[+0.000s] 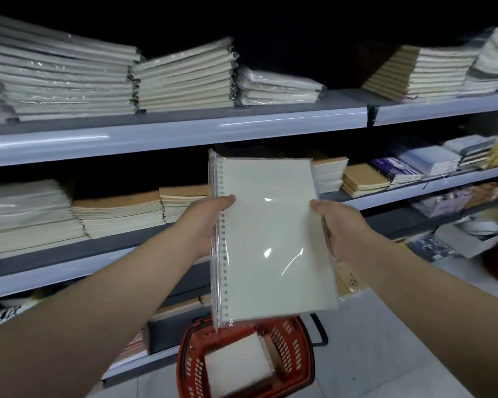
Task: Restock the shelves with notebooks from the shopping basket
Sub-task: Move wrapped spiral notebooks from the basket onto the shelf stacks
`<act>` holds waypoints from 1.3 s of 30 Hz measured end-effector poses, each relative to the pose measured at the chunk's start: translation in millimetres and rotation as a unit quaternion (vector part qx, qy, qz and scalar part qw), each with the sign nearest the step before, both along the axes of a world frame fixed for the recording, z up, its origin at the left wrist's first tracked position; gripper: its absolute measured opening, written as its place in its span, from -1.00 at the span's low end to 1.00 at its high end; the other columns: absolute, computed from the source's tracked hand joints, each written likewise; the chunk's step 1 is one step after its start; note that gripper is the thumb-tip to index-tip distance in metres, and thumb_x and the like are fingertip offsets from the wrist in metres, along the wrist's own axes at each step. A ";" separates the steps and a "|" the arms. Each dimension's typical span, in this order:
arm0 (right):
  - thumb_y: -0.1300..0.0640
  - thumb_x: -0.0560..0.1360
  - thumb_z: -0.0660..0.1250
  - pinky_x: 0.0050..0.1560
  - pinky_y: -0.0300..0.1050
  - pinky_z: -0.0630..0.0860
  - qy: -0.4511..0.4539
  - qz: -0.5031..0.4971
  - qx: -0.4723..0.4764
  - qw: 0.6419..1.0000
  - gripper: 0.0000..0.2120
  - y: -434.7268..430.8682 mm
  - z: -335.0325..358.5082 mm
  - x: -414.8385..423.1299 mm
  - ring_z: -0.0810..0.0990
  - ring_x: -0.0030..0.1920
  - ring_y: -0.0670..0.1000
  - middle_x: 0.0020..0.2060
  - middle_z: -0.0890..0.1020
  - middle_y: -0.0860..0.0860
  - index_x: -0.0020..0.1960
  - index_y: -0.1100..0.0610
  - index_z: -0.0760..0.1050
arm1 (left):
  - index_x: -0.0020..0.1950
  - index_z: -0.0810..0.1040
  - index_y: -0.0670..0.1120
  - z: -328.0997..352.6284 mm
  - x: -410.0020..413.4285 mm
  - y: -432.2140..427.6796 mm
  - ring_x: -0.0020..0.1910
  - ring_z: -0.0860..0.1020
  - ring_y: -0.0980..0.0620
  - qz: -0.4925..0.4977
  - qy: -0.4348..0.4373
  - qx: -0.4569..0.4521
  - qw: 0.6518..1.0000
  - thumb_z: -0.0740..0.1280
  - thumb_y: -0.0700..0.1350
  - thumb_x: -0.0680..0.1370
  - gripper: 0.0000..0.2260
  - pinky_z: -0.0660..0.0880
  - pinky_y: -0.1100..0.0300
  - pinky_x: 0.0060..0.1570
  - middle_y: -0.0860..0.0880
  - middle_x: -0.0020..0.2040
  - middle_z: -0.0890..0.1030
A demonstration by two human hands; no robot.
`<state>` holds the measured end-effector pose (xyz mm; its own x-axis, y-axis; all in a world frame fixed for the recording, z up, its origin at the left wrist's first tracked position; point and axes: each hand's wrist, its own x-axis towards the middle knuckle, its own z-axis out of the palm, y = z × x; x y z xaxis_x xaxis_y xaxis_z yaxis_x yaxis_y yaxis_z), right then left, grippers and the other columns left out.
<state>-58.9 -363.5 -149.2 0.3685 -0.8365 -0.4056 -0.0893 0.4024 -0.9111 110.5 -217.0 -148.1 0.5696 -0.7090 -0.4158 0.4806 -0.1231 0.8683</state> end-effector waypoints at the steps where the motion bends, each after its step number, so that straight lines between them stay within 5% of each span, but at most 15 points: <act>1: 0.18 0.51 0.39 0.03 0.08 0.57 -0.003 0.002 -0.007 1.000 -0.79 0.4 6.0 2.3 0.65 -0.10 0.16 -0.01 0.68 0.18 0.12 0.22 0.59 | 0.02 0.59 -0.16 5.5 2.2 0.0 -0.37 0.67 -0.02 0.000 -0.004 -0.004 1.000 0.37 -0.13 0.56 -0.88 0.56 0.15 -0.48 -0.07 -0.28 0.70; 8: 0.20 0.52 0.38 0.00 0.03 0.57 -0.040 -0.010 -0.061 0.997 -0.79 2.9 41.9 16.5 0.63 -0.13 0.15 -0.07 0.67 0.15 0.13 0.23 0.59 | -0.02 0.58 -0.14 42.5 16.3 1.1 -0.39 0.67 0.00 -0.003 -0.034 -0.028 0.999 0.36 -0.13 0.57 -0.91 0.56 0.17 -0.48 -0.05 -0.31 0.69; 13: 0.15 0.51 0.39 0.22 0.20 0.49 -0.051 -0.038 -0.085 0.994 -0.87 4.9 52.8 19.9 0.59 0.14 0.26 0.10 0.63 0.23 0.03 0.14 0.60 | 0.07 0.58 -0.18 58.3 18.9 4.2 -0.35 0.68 -0.03 -0.022 -0.029 -0.056 0.998 0.34 -0.13 0.58 -0.86 0.57 0.13 -0.45 -0.09 -0.24 0.71; 19: 0.13 0.50 0.41 0.03 0.02 0.50 -0.073 -0.047 -0.105 0.991 -0.96 -3.8 63.0 17.4 0.57 -0.06 0.15 -0.07 0.61 0.14 -0.10 0.10 0.58 | 0.10 0.60 -0.17 69.5 17.1 -3.8 -0.27 0.68 -0.03 -0.032 -0.046 -0.080 0.995 0.35 -0.13 0.57 -0.83 0.61 0.15 -0.33 -0.09 -0.13 0.71; 25: 0.16 0.50 0.39 0.09 0.06 0.51 -0.095 -0.043 -0.128 0.986 -0.77 -32.7 82.1 12.7 0.59 0.00 0.19 0.01 0.63 0.19 0.12 0.21 0.60 | 0.16 0.62 -0.20 82.8 7.2 -22.9 -0.15 0.68 -0.06 -0.042 -0.059 -0.081 0.994 0.38 -0.12 0.55 -0.76 0.63 0.12 -0.27 -0.14 0.06 0.68; 36: 0.12 0.48 0.42 0.18 0.19 0.46 -0.116 -0.037 -0.115 0.986 -0.92 -97.2 117.9 15.0 0.56 -0.01 0.18 0.01 0.61 0.16 -0.08 0.11 0.58 | 0.12 0.62 -0.21 105.8 -5.1 -80.3 0.17 0.60 -0.20 -0.025 -0.086 -0.067 0.994 0.38 -0.15 0.54 -0.80 0.45 -0.12 0.30 -0.18 0.11 0.66; 39: 0.11 0.49 0.40 0.23 0.18 0.46 -0.120 -0.035 -0.111 0.986 -0.84 -113.9 122.0 22.9 0.59 0.11 0.22 0.12 0.63 0.18 0.04 0.14 0.60 | 0.12 0.62 -0.19 106.1 -2.4 -90.5 0.16 0.60 -0.17 -0.018 -0.089 -0.064 0.994 0.40 -0.15 0.53 -0.80 0.40 -0.11 0.33 -0.15 0.10 0.67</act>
<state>-35.9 -477.4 -27.2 0.3703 -0.9214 -0.1179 0.1613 0.1888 -0.9687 108.1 -307.5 -42.0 0.5993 -0.7708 -0.2162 0.3158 -0.0206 0.9486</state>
